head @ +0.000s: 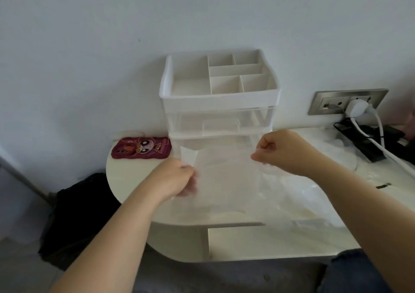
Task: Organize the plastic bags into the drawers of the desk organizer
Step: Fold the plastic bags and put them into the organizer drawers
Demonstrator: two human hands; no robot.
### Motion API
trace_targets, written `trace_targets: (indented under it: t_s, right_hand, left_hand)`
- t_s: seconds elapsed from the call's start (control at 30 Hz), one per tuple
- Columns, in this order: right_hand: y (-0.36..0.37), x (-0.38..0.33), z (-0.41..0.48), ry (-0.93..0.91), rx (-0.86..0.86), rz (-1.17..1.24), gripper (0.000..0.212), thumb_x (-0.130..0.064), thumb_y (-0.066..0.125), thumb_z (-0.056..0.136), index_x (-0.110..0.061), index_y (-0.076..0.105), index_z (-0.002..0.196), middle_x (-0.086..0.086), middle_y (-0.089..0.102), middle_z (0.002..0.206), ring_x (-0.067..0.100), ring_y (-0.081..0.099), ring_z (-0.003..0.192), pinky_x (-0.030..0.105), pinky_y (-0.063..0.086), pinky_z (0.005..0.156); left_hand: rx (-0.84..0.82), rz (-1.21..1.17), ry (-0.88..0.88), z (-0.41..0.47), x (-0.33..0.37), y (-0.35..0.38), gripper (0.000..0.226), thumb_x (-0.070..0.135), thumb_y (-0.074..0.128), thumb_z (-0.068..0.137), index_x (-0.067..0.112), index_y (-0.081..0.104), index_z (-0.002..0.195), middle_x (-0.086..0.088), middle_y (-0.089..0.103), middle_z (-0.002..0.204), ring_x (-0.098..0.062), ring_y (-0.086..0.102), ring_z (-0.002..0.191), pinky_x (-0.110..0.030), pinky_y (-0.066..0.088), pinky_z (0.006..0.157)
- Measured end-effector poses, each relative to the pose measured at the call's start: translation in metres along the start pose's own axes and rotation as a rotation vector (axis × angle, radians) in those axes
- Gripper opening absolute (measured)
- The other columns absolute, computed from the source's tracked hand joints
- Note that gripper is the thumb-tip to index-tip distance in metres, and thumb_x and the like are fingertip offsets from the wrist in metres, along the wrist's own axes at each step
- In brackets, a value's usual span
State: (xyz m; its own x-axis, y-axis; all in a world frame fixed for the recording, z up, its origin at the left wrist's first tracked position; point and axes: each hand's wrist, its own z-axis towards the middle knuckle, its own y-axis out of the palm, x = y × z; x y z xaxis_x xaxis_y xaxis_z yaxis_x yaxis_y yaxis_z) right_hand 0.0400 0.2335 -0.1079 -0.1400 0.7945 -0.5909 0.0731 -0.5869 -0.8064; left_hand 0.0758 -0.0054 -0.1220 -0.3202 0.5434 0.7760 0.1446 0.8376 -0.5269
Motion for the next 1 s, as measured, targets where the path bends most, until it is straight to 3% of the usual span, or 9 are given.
trace_targets:
  t_s: [0.17, 0.27, 0.33, 0.5, 0.67, 0.73, 0.8, 0.9, 1.0]
  right_hand:
    - [0.019, -0.003, -0.002, -0.139, 0.271, -0.383, 0.014, -0.034, 0.066, 0.084, -0.026, 0.065, 0.095, -0.010, 0.066, 0.093, 0.017, 0.057, 0.088, 0.027, 0.038, 0.073]
    - [0.024, -0.013, -0.009, -0.375, 0.391, -0.344, 0.018, -0.027, 0.071, 0.081, -0.020, 0.070, 0.098, -0.006, 0.066, 0.095, 0.019, 0.057, 0.091, 0.030, 0.042, 0.077]
    - [0.033, -0.021, -0.017, -0.403, 0.213, -0.257, 0.011, -0.028, 0.063, 0.086, -0.026, 0.071, 0.094, -0.010, 0.067, 0.094, 0.014, 0.060, 0.089, 0.027, 0.046, 0.073]
    - [0.063, -0.011, -0.018, -0.234, -0.278, -0.428, 0.037, -0.031, 0.038, 0.100, -0.025, 0.049, 0.135, -0.006, 0.043, 0.143, 0.017, 0.040, 0.130, 0.034, 0.037, 0.105]
    - [0.070, -0.009, -0.004, -0.197, -0.402, -0.413, 0.049, -0.037, 0.038, 0.099, -0.029, 0.029, 0.147, -0.007, 0.012, 0.159, 0.018, 0.017, 0.143, 0.038, 0.022, 0.114]
    - [0.071, -0.010, -0.001, -0.200, -0.446, -0.391, 0.050, -0.038, 0.042, 0.098, -0.030, 0.029, 0.147, -0.007, 0.010, 0.159, 0.019, 0.016, 0.144, 0.038, 0.021, 0.115]
    - [0.072, -0.010, 0.002, -0.195, -0.461, -0.375, 0.052, -0.039, 0.044, 0.097, -0.031, 0.030, 0.146, -0.007, 0.010, 0.159, 0.018, 0.016, 0.144, 0.039, 0.020, 0.115]
    - [0.073, -0.011, 0.004, -0.170, -0.478, -0.353, 0.053, -0.041, 0.049, 0.094, -0.032, 0.033, 0.144, -0.007, 0.014, 0.158, 0.018, 0.017, 0.143, 0.040, 0.021, 0.115]
    - [0.072, -0.013, 0.004, -0.175, -0.481, -0.354, 0.052, -0.040, 0.052, 0.092, -0.031, 0.038, 0.141, -0.005, 0.028, 0.153, 0.020, 0.026, 0.138, 0.040, 0.027, 0.111]
  left_hand:
    - [0.201, 0.513, 0.131, 0.012, -0.010, 0.014, 0.026, 0.029, 0.044, 0.095, 0.017, 0.067, 0.091, 0.002, 0.069, 0.090, -0.020, 0.064, 0.085, -0.036, 0.052, 0.079]
    - [0.303, 0.657, 0.145, 0.016, -0.010, 0.021, 0.028, 0.032, 0.041, 0.095, 0.021, 0.053, 0.072, 0.004, 0.061, 0.079, -0.020, 0.058, 0.075, -0.028, 0.043, 0.062]
    - [0.350, 0.704, 0.159, 0.018, -0.010, 0.024, 0.033, 0.030, 0.041, 0.095, 0.020, 0.041, 0.064, 0.004, 0.051, 0.070, -0.020, 0.052, 0.067, -0.026, 0.030, 0.052]
    - [0.387, 0.795, 0.189, 0.020, -0.010, 0.027, 0.034, 0.022, 0.038, 0.094, 0.020, 0.032, 0.061, 0.004, 0.042, 0.064, -0.020, 0.044, 0.061, -0.028, 0.026, 0.052]
    - [0.414, 0.830, 0.226, 0.017, -0.010, 0.030, 0.023, 0.025, 0.044, 0.094, 0.020, 0.039, 0.072, 0.004, 0.047, 0.073, -0.021, 0.045, 0.064, -0.030, 0.028, 0.058]
    - [0.417, 0.780, 0.233, 0.015, -0.008, 0.027, 0.011, 0.028, 0.050, 0.094, 0.018, 0.048, 0.093, 0.000, 0.056, 0.093, -0.023, 0.056, 0.077, -0.030, 0.033, 0.061]
    - [0.465, 0.746, 0.243, 0.012, -0.005, 0.022, 0.027, 0.028, 0.056, 0.092, 0.015, 0.045, 0.113, -0.003, 0.052, 0.108, -0.024, 0.058, 0.090, -0.030, 0.038, 0.064]
    - [0.557, 0.692, 0.417, 0.005, 0.003, 0.022, 0.021, 0.017, 0.057, 0.090, 0.016, 0.046, 0.108, 0.000, 0.047, 0.106, -0.021, 0.056, 0.088, -0.031, 0.042, 0.065]
    - [0.309, 0.659, 0.499, 0.004, 0.007, 0.043, 0.011, 0.015, 0.055, 0.091, 0.020, 0.058, 0.101, 0.004, 0.051, 0.103, -0.017, 0.057, 0.089, -0.030, 0.046, 0.074]
